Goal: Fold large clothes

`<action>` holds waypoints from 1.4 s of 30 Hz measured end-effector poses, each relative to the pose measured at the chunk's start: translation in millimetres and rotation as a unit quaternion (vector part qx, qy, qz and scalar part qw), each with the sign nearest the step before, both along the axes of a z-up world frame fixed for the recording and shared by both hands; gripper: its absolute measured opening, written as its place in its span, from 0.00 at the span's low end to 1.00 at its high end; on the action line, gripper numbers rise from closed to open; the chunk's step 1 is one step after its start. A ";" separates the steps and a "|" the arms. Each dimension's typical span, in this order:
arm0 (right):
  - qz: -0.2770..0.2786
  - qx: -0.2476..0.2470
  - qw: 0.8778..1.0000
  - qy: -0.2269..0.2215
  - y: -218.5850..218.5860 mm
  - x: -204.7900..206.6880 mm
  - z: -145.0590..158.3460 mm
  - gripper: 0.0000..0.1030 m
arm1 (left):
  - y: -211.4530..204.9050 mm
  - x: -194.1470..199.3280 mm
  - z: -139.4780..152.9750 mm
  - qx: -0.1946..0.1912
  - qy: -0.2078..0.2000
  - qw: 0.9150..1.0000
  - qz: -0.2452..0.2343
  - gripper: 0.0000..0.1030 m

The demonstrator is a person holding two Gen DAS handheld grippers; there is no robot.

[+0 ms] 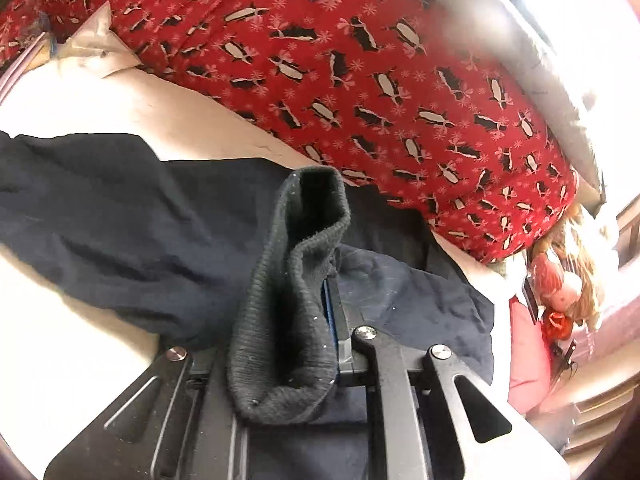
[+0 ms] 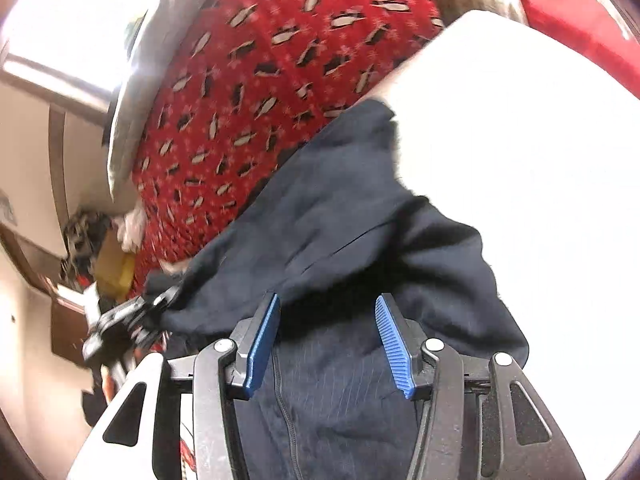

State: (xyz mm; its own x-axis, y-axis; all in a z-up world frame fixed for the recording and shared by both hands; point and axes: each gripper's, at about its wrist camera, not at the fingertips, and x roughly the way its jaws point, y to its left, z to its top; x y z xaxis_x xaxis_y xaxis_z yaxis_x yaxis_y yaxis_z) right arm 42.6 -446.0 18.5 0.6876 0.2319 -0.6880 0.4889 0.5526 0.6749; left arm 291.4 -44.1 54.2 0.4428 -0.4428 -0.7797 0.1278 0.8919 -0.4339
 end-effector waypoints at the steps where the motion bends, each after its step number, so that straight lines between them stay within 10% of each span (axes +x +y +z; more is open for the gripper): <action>1: -0.011 0.011 1.000 -0.005 -2.6 4.3 -4.8 0.51 | 1.1 -0.7 -0.1 0.003 0.004 1.000 -0.002 0.11; 9: -0.123 0.157 0.980 0.019 -22.6 33.7 -65.1 0.49 | -2.2 -3.0 1.0 0.005 0.021 1.000 0.003 0.12; 10: -0.144 0.166 0.975 0.012 -25.5 32.1 -69.1 0.40 | -3.6 -3.3 1.1 0.005 0.024 1.000 0.001 0.12; 11: -0.153 0.174 0.973 -0.001 -28.5 29.5 -69.6 0.03 | -5.1 -4.1 0.0 0.004 0.027 1.000 -0.004 0.12; 12: -0.151 0.183 0.971 -0.017 -32.6 27.3 -66.3 0.04 | -7.5 -5.4 -2.8 0.000 0.030 0.999 -0.011 0.12; 18: -0.132 0.071 0.989 -0.006 -50.8 -10.0 -29.2 0.03 | -45.3 -14.1 -71.9 0.085 0.089 0.990 -0.064 0.12; 24: -0.081 0.078 0.991 0.070 -46.0 -14.6 -29.1 0.23 | -28.3 -25.5 -55.6 0.059 0.061 0.992 -0.095 0.14; 31: -0.093 -0.029 0.995 -0.020 -81.3 32.3 21.6 0.55 | -26.7 -24.6 -55.2 0.061 0.049 0.993 -0.090 0.14; 37: -0.078 -0.005 0.996 0.042 -98.8 102.3 -37.0 0.45 | -1.1 -29.1 -37.9 0.029 0.024 0.997 -0.060 0.14; 39: -0.071 0.059 0.996 0.017 -104.5 112.6 -48.2 0.07 | 6.0 -26.0 -34.9 0.031 0.022 0.998 -0.053 0.14; 42: -0.044 -0.049 0.997 -0.031 -93.8 137.6 -7.2 0.03 | 3.3 -18.4 -40.2 0.058 0.026 0.997 -0.044 0.14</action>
State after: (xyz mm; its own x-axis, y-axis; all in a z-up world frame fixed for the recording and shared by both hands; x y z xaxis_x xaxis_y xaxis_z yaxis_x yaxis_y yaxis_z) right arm 180.2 -539.8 11.3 0.7448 0.1018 -0.6595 0.4971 0.5747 0.6501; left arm 273.0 -40.8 14.0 0.3648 -0.3835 -0.8484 0.1877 0.9228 -0.3365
